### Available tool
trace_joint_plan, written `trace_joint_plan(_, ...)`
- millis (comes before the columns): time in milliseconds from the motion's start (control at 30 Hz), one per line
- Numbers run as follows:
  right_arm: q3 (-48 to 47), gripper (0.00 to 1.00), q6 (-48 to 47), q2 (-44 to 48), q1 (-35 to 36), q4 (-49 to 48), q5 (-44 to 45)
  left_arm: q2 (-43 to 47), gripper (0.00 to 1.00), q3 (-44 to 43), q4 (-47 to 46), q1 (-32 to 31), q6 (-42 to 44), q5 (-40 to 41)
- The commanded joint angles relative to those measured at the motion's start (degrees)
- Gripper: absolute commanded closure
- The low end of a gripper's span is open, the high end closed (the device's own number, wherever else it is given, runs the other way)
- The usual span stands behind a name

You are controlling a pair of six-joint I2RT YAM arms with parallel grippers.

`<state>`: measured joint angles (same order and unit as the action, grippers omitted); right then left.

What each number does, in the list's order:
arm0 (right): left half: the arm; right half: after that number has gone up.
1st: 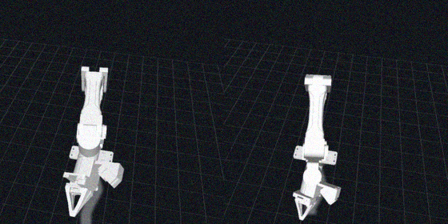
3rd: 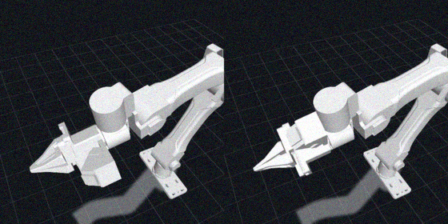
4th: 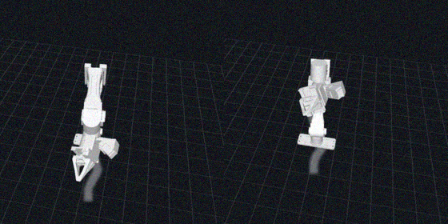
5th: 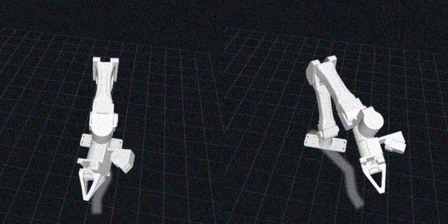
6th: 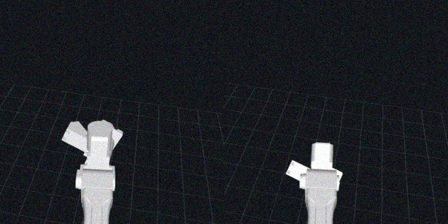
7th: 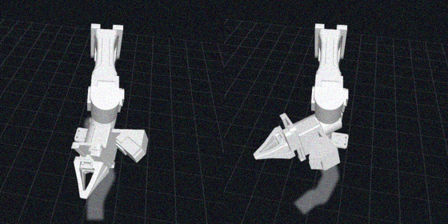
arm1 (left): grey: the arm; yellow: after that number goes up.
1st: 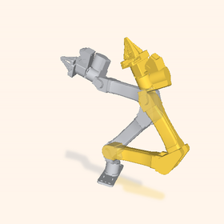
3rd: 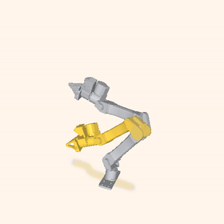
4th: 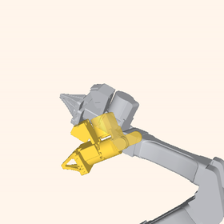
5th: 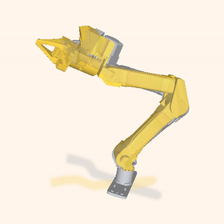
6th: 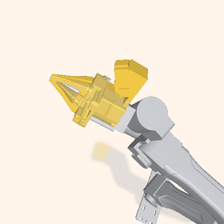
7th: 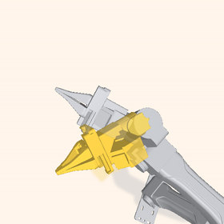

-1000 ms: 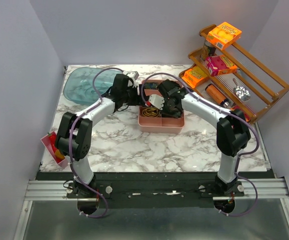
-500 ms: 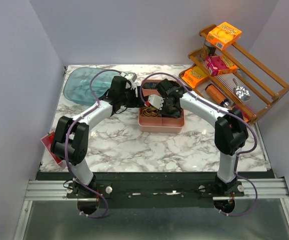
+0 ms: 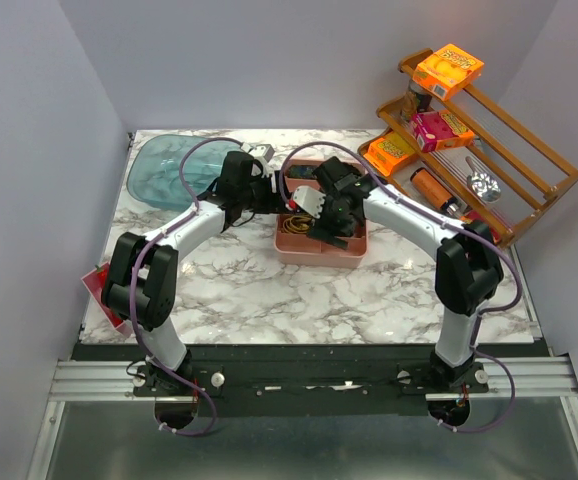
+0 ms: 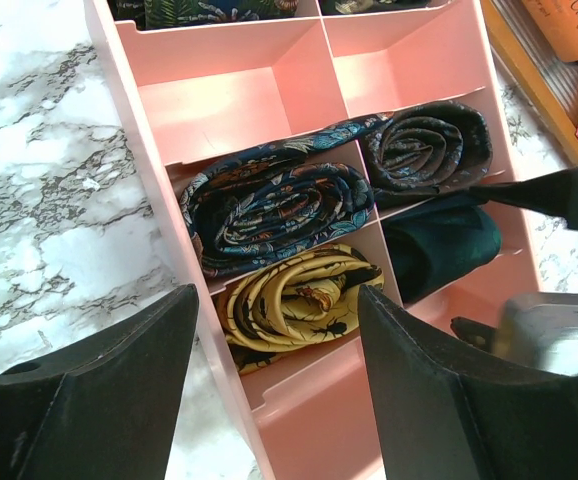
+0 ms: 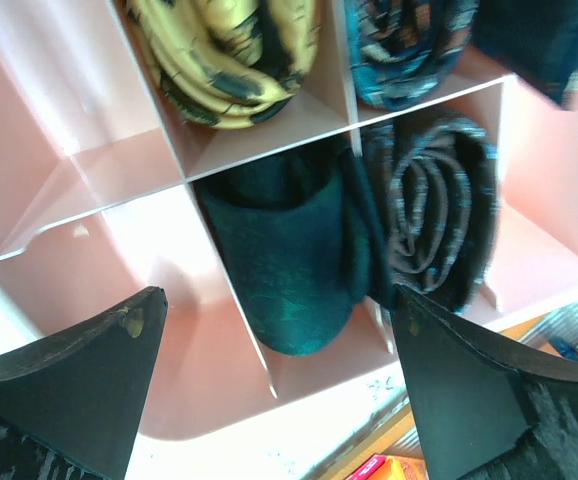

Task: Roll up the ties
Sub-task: Place the tie in the storage box, then reset both arms

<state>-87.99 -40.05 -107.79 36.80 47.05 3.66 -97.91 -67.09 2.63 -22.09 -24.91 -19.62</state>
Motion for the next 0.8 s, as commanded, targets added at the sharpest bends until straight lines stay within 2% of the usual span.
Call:
trace_joint_plan(0, 0.4, 0.0, 1.7, 5.4, 0.3, -4.8, -1.9, 1.3, 0.25, 0.6, -1.1, 0.4, 0.6, -0.7)
trace_joint_plan(133, 0.5, 0.0, 4.5, 8.9, 0.3, -10.7, -0.7, 1.8, 0.25, 1.3, -1.2, 0.5, 0.7, -0.6)
trace_joint_plan(300, 4.6, 0.0, 7.6, 13.7, 0.2, -20.4, 5.1, 4.0, 0.25, 2.6, -1.5, 0.5, 1.3, 0.9)
trace_joint_plan(400, 5.8, 0.0, 13.6, 15.9, -1.0, -25.7, 6.1, 6.6, 0.22, 4.3, -2.4, 0.5, 1.7, 2.5)
trace_joint_plan(433, 5.3, 0.0, 21.6, 15.8, -1.4, -26.8, 8.0, 8.2, 0.21, 5.6, -2.4, 0.5, 1.7, 3.0)
trace_joint_plan(500, 2.9, 0.0, 29.3, 14.6, -1.6, -25.6, 18.3, 10.2, 0.19, 7.1, -4.5, 0.6, 1.6, 4.5)
trace_joint_plan(567, -0.5, 0.0, 33.6, 13.2, -1.6, -21.6, 21.5, 13.6, 0.16, 9.9, -5.8, 0.5, 1.4, 5.5)
trace_joint_plan(633, -1.5, 0.0, 36.6, 13.2, -1.6, -20.3, 21.7, 17.1, 0.14, 12.7, -7.8, 0.5, 0.7, 7.0)
trace_joint_plan(700, -1.4, 0.0, 38.5, 14.5, -1.8, -20.2, 21.6, 19.6, 0.03, 14.3, -9.1, 0.5, 0.3, 8.7)
trace_joint_plan(767, -0.5, 0.0, 41.7, 16.4, -2.1, -20.6, 20.1, 23.1, 0.01, 16.3, -9.9, 0.5, -0.2, 10.1)
